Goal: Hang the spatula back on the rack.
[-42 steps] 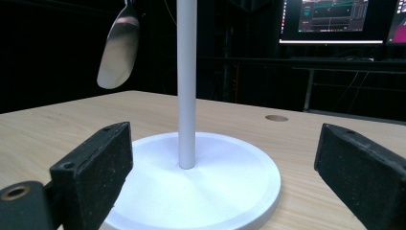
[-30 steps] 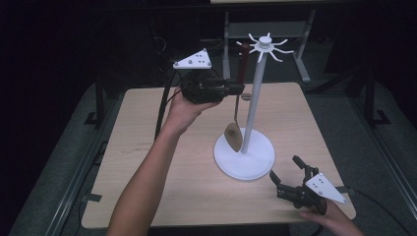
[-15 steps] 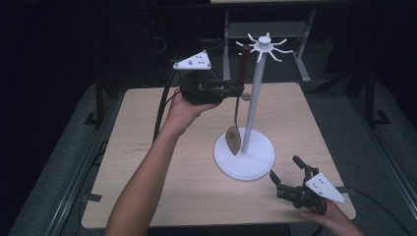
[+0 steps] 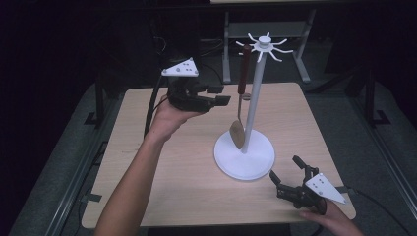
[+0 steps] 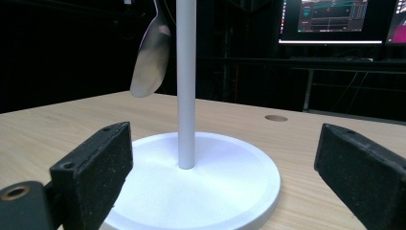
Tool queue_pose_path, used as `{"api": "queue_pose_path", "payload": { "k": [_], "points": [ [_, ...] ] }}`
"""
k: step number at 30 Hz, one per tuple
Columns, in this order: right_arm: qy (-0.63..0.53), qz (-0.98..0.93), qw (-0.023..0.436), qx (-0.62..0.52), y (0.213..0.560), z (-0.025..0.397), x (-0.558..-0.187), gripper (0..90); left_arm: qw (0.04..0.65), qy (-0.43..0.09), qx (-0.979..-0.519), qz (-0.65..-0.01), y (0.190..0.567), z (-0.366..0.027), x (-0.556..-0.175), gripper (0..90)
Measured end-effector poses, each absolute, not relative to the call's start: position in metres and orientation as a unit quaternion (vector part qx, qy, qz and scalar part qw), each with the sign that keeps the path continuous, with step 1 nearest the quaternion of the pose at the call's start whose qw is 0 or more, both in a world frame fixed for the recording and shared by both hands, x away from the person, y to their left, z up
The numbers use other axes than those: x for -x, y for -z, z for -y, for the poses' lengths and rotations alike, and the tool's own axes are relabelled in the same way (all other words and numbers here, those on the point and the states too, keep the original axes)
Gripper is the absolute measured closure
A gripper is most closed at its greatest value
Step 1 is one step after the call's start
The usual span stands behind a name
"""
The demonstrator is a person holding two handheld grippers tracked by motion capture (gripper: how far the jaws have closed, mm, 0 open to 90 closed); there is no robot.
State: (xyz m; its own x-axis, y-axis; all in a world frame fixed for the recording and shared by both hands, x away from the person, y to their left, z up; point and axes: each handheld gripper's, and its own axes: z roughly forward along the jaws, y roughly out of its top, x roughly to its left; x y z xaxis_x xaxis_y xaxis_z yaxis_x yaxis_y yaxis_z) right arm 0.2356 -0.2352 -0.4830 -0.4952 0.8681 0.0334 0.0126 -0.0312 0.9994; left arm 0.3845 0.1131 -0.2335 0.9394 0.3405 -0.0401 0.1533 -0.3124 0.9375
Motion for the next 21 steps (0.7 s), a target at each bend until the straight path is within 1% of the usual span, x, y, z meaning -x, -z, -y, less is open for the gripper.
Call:
{"api": "queue_pose_path", "payload": {
  "k": [10, 21],
  "points": [
    [-0.619, -0.604, 0.346, -0.365, 0.483, 0.235, -0.236, 5.5, 0.528, -0.104, -0.823, -0.182, 0.256, -0.141, -0.376, 40.6],
    [-0.619, -0.604, 0.346, -0.365, 0.483, 0.235, -0.236, 5.5, 0.495, -0.119, -0.833, -0.215, 0.286, -0.166, -0.367, 35.2]
  ]
}}
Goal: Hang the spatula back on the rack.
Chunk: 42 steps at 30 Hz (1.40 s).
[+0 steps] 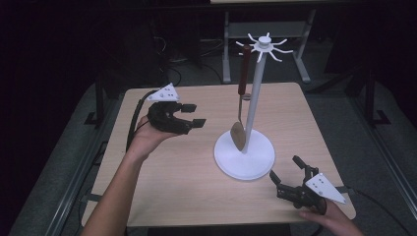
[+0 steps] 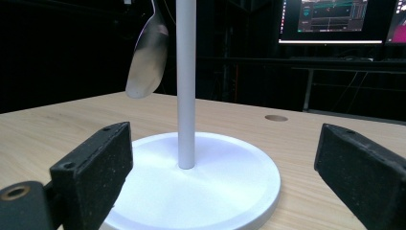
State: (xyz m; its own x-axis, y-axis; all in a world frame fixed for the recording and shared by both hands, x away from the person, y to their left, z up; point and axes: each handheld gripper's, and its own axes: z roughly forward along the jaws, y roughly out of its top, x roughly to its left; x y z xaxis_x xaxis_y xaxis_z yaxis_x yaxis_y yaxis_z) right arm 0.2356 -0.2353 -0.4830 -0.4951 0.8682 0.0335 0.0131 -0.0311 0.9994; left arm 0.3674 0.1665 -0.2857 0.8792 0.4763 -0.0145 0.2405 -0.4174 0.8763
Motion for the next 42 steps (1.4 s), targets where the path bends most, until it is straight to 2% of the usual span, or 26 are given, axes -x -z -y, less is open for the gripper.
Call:
{"api": "queue_pose_path", "payload": {
  "k": [18, 42],
  "points": [
    [-0.618, -0.604, 0.346, -0.365, 0.483, 0.235, -0.236, 5.5, 0.453, -0.151, -0.839, -0.262, 0.338, -0.206, -0.342, 19.7],
    [-0.618, -0.604, 0.346, -0.366, 0.483, 0.235, -0.236, 5.5, 0.408, -0.145, -0.831, -0.348, 0.418, -0.265, -0.294, 19.0]
  ]
}}
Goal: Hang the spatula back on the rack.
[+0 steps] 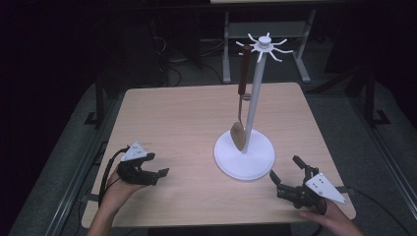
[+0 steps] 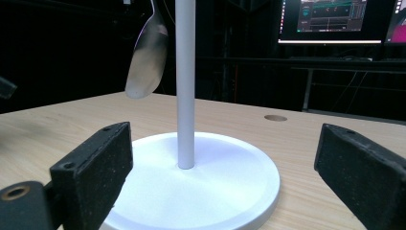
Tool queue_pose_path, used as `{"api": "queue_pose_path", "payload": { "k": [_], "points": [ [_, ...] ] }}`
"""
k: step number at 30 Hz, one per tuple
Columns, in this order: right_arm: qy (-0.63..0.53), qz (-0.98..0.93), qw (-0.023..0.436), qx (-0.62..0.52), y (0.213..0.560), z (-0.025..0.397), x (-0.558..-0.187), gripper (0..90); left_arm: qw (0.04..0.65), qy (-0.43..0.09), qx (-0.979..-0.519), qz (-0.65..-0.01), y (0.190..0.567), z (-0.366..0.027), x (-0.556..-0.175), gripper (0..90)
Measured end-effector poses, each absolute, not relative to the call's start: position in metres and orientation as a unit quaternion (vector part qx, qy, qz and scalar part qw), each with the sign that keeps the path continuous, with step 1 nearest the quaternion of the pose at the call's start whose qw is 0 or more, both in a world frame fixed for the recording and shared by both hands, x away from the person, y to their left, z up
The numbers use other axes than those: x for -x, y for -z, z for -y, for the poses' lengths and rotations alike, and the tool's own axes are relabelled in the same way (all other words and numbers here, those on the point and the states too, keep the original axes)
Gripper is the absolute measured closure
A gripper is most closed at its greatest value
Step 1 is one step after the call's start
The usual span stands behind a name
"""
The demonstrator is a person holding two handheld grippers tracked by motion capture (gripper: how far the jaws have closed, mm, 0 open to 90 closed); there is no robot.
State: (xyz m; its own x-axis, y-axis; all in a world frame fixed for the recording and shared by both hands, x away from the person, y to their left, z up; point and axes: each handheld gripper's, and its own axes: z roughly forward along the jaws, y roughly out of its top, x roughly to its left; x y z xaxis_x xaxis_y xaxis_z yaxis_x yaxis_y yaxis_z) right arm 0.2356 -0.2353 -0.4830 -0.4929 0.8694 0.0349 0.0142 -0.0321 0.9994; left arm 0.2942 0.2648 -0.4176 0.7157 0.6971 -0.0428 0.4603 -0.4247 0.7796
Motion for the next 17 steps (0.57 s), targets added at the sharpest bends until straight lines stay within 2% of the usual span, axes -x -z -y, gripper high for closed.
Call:
{"api": "queue_pose_path", "payload": {
  "k": [7, 17],
  "points": [
    [-0.618, -0.604, 0.345, -0.367, 0.483, 0.235, -0.235, 5.5, 0.404, -0.143, -0.826, -0.367, 0.437, -0.276, -0.279, 19.0],
    [-0.617, -0.603, 0.347, -0.367, 0.483, 0.235, -0.235, 5.5, 0.386, -0.150, -0.834, -0.364, 0.446, -0.280, -0.281, 18.7]
  ]
}}
